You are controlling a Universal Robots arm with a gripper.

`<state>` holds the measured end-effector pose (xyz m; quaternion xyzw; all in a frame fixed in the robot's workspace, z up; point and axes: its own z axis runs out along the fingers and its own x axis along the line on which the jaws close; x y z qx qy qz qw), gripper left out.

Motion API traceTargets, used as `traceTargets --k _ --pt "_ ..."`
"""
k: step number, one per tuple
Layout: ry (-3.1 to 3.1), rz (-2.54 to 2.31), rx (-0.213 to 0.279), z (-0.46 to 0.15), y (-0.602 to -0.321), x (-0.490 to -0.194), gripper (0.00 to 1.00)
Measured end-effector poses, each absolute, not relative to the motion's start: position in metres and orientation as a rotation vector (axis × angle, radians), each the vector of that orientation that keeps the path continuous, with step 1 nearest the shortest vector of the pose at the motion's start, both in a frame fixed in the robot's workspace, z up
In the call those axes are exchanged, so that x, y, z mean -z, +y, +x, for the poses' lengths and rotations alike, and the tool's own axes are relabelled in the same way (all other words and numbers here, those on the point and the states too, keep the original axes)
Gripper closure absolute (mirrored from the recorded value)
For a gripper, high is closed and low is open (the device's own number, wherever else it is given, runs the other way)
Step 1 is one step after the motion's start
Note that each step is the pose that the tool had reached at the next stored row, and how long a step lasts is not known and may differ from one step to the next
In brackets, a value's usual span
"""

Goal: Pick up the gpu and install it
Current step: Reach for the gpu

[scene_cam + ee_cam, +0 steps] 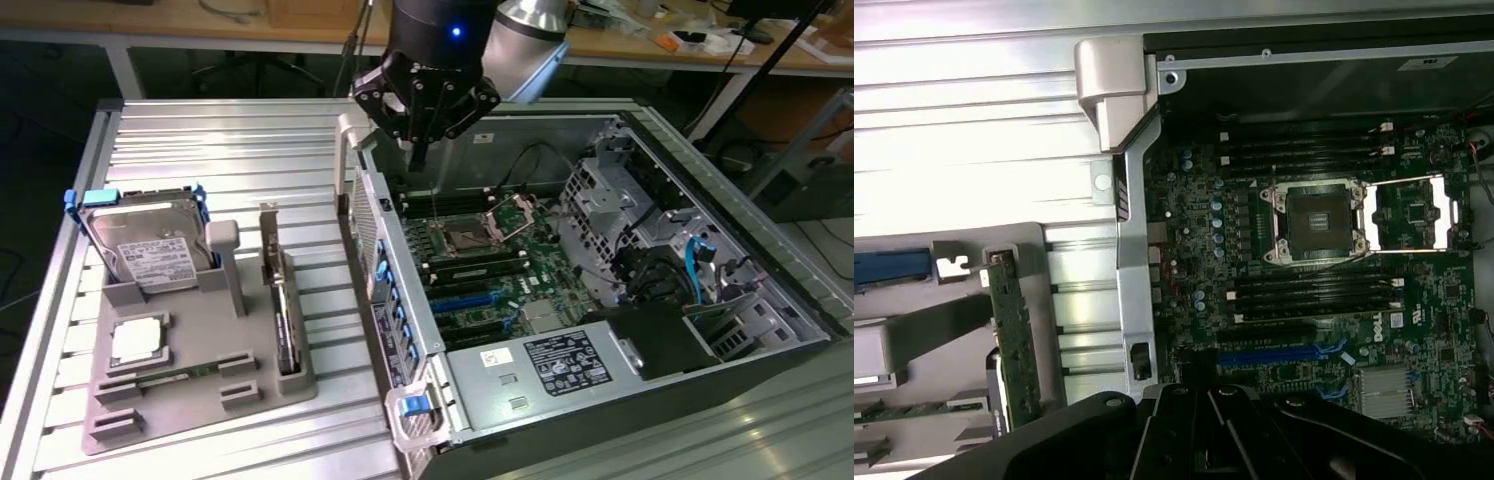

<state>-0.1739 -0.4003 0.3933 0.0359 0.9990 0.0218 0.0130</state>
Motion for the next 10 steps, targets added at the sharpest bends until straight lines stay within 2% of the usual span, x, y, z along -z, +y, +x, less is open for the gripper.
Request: traceTargets --k 10 --pt "3.113 0.111 -0.068 -0.1825 -0.4003 -0.3933 0.89"
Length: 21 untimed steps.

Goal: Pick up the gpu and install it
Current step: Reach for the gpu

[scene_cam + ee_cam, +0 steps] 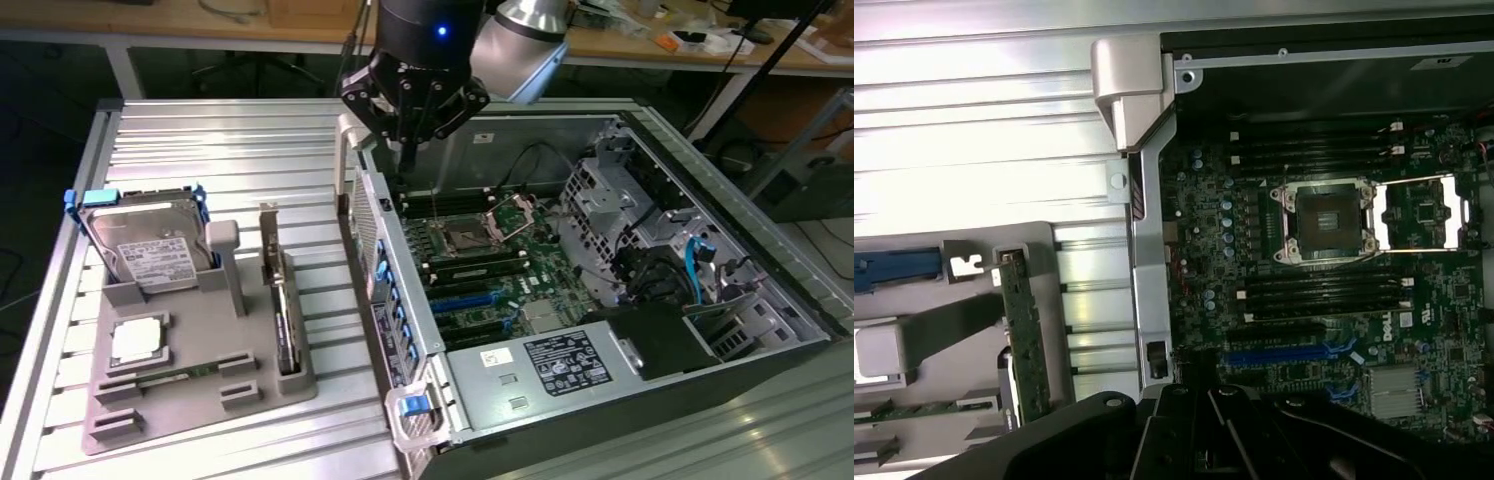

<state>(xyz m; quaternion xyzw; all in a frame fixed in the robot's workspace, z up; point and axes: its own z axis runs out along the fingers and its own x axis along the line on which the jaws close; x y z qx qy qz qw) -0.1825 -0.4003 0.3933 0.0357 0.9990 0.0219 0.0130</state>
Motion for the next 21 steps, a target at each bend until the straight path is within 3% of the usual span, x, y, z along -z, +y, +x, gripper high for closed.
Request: traceTargets --k 21 --pt "3.113 0.109 -0.068 -0.201 -0.400 -0.393 0.89"
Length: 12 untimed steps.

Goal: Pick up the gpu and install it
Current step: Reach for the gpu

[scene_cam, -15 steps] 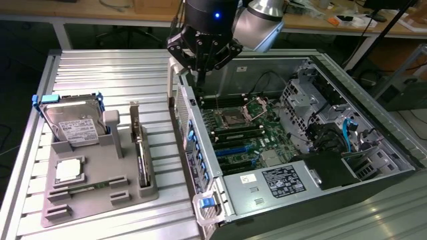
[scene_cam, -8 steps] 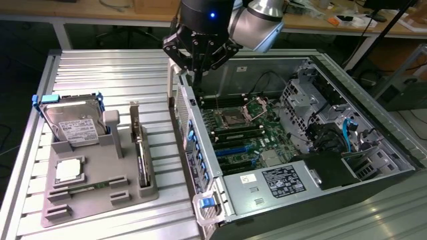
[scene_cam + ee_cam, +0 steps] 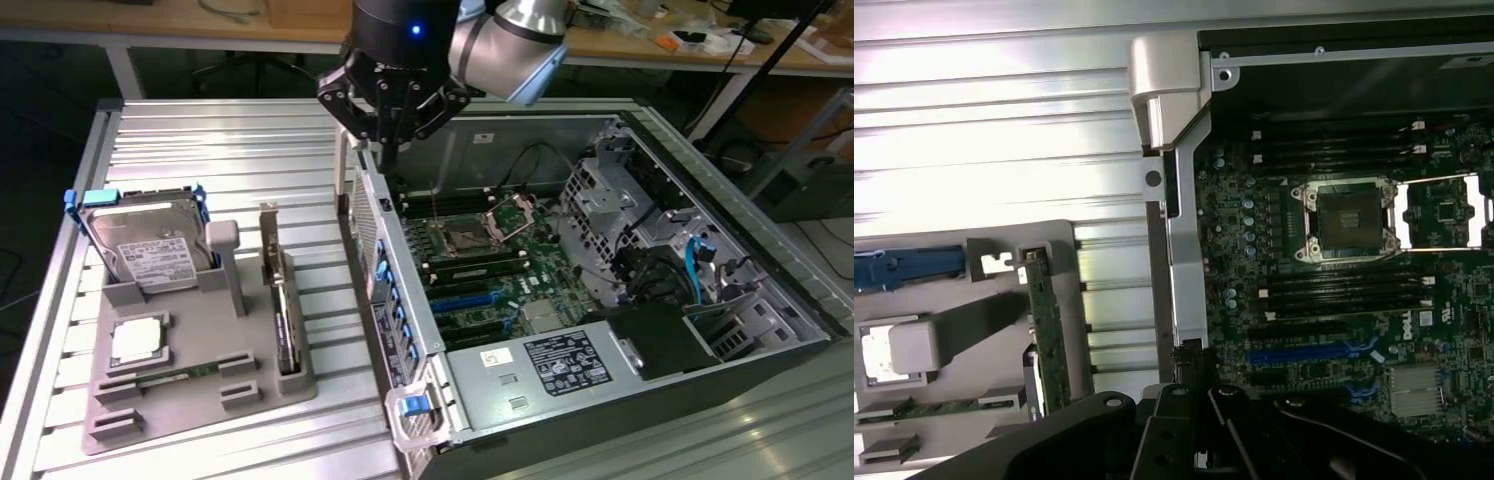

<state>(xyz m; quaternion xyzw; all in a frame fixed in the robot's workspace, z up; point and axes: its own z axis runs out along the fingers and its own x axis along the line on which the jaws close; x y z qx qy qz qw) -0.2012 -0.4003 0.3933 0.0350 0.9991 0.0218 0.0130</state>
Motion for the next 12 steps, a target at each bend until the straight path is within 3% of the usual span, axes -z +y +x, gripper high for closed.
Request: traceTargets --k 12 --pt "3.113 0.108 -0.068 -0.2105 -0.4004 -0.3933 0.89"
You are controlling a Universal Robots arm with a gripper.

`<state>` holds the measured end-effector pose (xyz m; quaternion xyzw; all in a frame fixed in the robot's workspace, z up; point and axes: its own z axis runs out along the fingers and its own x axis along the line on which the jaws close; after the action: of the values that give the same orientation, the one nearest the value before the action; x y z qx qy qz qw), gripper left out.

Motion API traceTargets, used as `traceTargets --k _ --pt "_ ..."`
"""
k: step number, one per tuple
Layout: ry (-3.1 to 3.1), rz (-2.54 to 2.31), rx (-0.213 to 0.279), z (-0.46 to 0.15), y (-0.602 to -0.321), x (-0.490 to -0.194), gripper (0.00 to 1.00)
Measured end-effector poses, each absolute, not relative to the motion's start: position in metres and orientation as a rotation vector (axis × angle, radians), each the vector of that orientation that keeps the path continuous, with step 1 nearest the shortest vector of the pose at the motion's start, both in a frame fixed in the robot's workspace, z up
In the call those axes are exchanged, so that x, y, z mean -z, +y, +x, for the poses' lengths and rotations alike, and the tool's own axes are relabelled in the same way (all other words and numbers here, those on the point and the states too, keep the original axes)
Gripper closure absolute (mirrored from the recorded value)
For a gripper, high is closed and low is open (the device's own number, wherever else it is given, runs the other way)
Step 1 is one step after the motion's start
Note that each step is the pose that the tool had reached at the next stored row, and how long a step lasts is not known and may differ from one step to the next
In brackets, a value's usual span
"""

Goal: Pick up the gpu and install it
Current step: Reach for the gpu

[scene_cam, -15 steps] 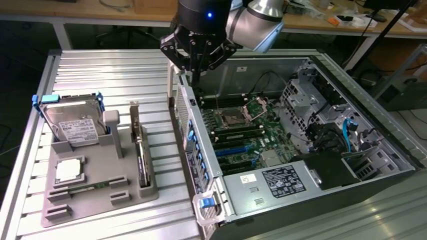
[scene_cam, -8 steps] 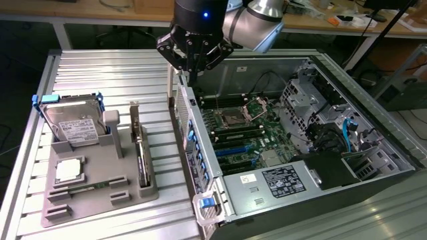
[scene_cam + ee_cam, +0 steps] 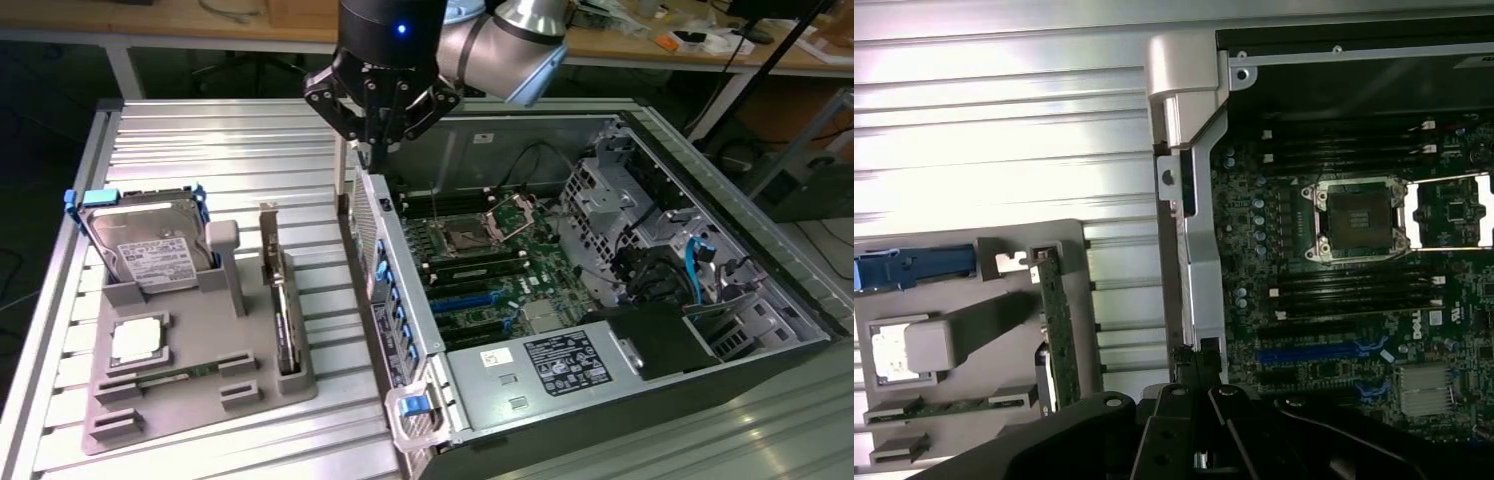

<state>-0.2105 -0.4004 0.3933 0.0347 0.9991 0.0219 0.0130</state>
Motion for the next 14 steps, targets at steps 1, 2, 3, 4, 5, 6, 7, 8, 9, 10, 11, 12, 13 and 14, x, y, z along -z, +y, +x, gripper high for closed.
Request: traceTargets --k 1,2,3,4,5,6,7,8,9,10,11,12,13,14 --pt "3.113 0.108 -0.068 -0.211 -0.400 -0.393 0.89" --pt "3.113 0.108 -0.068 -0.212 -0.400 -0.393 0.89" --pt "3.113 0.108 -0.068 -0.213 -0.400 -0.393 0.89" --pt "3.113 0.108 -0.068 -0.214 -0.400 -0.393 0.89" --pt "3.113 0.108 -0.068 -0.215 -0.400 -0.393 0.89" --pt "3.113 0.107 -0.068 -0.216 -0.400 -0.393 0.89" --pt "3.113 0.107 -0.068 -0.217 -0.401 -0.393 0.89" --pt "3.113 0.107 -0.068 -0.218 -0.401 -0.393 0.89" --pt "3.113 0.107 -0.068 -0.220 -0.401 -0.393 0.89" --pt "3.113 0.107 -0.068 -0.221 -0.401 -0.393 0.89" --pt "3.113 0.107 -0.068 -0.222 -0.401 -0.393 0.89" --pt "3.113 0.107 -0.068 -0.223 -0.401 -0.393 0.89" --pt "3.113 0.106 -0.068 -0.224 -0.401 -0.393 0.89" --pt "3.113 0.106 -0.068 -0.225 -0.401 -0.393 0.89"
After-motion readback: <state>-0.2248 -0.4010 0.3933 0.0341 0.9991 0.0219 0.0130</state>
